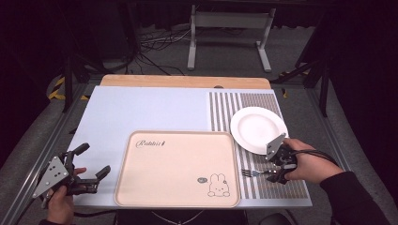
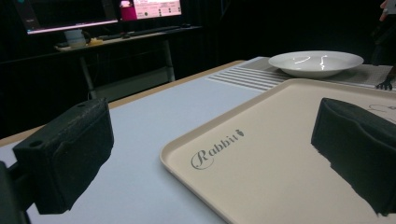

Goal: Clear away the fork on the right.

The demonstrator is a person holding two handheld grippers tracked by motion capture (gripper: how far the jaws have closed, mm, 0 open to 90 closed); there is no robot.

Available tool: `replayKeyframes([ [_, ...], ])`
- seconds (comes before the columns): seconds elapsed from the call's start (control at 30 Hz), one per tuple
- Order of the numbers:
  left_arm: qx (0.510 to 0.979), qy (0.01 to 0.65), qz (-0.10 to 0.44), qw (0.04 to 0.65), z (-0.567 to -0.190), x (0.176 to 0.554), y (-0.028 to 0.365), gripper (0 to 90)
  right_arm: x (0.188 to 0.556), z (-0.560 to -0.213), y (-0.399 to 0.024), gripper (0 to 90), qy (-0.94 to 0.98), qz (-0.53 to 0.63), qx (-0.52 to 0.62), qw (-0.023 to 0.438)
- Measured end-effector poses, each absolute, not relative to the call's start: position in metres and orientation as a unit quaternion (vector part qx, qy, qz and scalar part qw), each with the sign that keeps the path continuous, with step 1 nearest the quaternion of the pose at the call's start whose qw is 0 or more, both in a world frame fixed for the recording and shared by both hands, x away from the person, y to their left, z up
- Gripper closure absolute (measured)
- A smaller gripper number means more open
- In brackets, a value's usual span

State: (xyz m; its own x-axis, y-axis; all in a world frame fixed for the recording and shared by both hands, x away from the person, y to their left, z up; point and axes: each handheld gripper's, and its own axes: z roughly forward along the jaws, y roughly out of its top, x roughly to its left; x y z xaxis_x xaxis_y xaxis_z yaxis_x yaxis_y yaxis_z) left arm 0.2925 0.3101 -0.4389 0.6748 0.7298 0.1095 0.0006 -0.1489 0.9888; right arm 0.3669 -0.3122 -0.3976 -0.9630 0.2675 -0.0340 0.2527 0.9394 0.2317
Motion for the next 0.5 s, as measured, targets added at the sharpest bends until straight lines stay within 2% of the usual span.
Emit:
replayKeyframes([
  [0.3,0.694,0.263,0.305,0.597,-0.439,0.293,0.310,0.0,0.370,-0.407,-0.312,42.5,0.987,0.104,0.119,0.023],
  [0.4,0.693,0.264,0.305,0.597,-0.439,0.293,0.310,0.0,0.371,-0.410,-0.313,49.6,0.990,0.093,0.108,0.020],
  [0.5,0.694,0.263,0.305,0.596,-0.439,0.293,0.310,0.0,0.372,-0.411,-0.313,61.7,0.992,0.080,0.100,0.014],
])
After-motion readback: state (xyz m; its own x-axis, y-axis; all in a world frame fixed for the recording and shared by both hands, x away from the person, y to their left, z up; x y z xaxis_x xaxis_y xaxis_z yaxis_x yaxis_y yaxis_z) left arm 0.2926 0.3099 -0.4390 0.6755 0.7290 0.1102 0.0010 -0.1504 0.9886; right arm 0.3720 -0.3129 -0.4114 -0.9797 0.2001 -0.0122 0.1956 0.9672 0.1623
